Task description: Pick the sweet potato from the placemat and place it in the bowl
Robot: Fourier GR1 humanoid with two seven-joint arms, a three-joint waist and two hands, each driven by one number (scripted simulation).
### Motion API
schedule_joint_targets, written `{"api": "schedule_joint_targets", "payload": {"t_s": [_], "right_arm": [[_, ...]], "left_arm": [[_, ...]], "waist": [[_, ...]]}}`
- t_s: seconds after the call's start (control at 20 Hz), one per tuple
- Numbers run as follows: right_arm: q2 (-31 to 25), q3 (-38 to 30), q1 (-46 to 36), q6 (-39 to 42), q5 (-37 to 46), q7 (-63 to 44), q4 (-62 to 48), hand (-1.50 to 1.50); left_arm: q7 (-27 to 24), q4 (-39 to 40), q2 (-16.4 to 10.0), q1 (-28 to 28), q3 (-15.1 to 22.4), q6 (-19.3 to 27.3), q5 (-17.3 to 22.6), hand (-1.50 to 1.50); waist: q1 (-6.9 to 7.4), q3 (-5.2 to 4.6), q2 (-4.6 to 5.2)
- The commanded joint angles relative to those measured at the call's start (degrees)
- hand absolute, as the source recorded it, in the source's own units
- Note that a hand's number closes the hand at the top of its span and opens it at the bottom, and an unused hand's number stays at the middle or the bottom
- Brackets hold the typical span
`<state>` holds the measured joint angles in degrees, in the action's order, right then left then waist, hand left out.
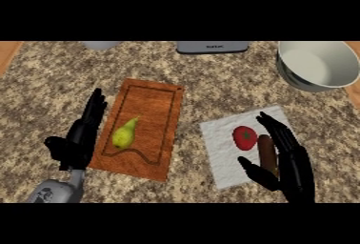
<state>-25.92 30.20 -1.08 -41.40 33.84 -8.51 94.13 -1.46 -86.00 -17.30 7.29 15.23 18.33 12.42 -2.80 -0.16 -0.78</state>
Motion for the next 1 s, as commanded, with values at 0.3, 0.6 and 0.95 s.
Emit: {"api": "schedule_joint_targets", "payload": {"t_s": [0.3,0.6,0.95], "right_arm": [[9.63,0.87,3.96,12.39,38.38,-31.04,12.89,-1.50],[19.34,2.02,-2.73,32.84,42.07,-45.32,14.68,-1.50],[23.17,0.35,-1.54,44.12,41.79,-53.54,14.59,-1.50]], "left_arm": [[3.61,1.06,0.76,3.63,0.00,0.10,-1.01,0.00],[1.71,-0.53,0.17,1.07,-0.24,-2.95,-0.37,0.00],[4.88,-1.09,2.27,2.88,0.99,-1.48,-3.12,0.00]], "waist": [[0.61,-0.19,0.25],[2.92,0.04,0.75],[2.61,0.15,0.76]]}}
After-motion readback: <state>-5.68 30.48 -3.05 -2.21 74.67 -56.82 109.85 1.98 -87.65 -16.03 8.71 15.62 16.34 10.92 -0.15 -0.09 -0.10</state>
